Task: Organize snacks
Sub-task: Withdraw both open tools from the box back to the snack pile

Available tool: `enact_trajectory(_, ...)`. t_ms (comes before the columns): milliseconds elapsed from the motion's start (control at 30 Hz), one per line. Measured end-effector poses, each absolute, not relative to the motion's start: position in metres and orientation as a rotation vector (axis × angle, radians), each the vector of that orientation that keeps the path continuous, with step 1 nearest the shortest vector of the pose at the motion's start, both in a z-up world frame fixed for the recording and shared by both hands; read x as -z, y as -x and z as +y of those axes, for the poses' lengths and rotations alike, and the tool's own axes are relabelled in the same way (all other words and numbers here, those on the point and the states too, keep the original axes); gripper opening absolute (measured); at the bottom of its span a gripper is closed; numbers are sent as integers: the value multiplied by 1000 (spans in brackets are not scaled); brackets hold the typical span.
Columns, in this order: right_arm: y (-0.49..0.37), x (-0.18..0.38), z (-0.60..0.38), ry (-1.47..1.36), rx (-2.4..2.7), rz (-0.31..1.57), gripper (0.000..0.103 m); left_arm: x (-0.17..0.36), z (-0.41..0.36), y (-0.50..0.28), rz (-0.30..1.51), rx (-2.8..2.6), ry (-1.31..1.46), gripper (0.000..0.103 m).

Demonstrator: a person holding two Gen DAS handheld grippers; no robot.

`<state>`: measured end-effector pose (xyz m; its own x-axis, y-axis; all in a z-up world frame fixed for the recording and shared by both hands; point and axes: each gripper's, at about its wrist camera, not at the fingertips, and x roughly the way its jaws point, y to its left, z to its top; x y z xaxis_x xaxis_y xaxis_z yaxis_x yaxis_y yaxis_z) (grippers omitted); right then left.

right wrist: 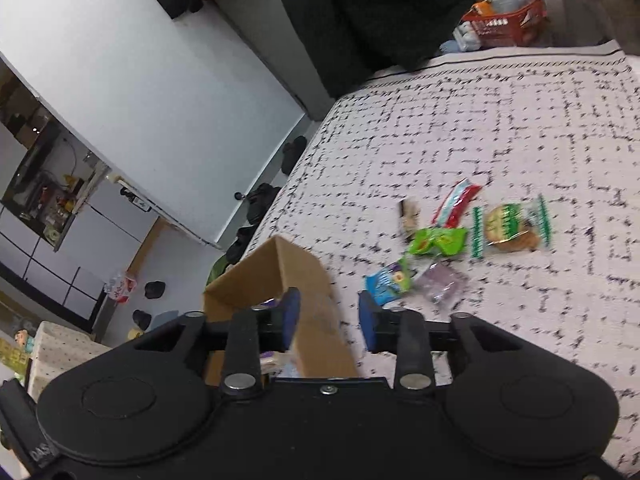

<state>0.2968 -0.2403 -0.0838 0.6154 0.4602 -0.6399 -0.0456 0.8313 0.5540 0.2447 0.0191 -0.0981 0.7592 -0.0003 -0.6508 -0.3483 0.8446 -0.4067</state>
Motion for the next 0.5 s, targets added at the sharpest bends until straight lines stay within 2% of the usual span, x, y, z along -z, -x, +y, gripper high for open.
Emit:
enact_trajectory(33,-296,84,-244,-520,-300,862,46,97,17,-245,696,-198,536,96)
enact_trajectory(167,-294,82,-260,-508,-281,838,57,91,4,-247,688,-175,491,103)
enact_trajectory(333,-293,85,-282,-495,-238,813,80,89,-9,-248,678,-156,458,103)
enact_trajectory(500,-292,92,-299,-501,-213,805,89,86,-18,-246,655,-136,449,103)
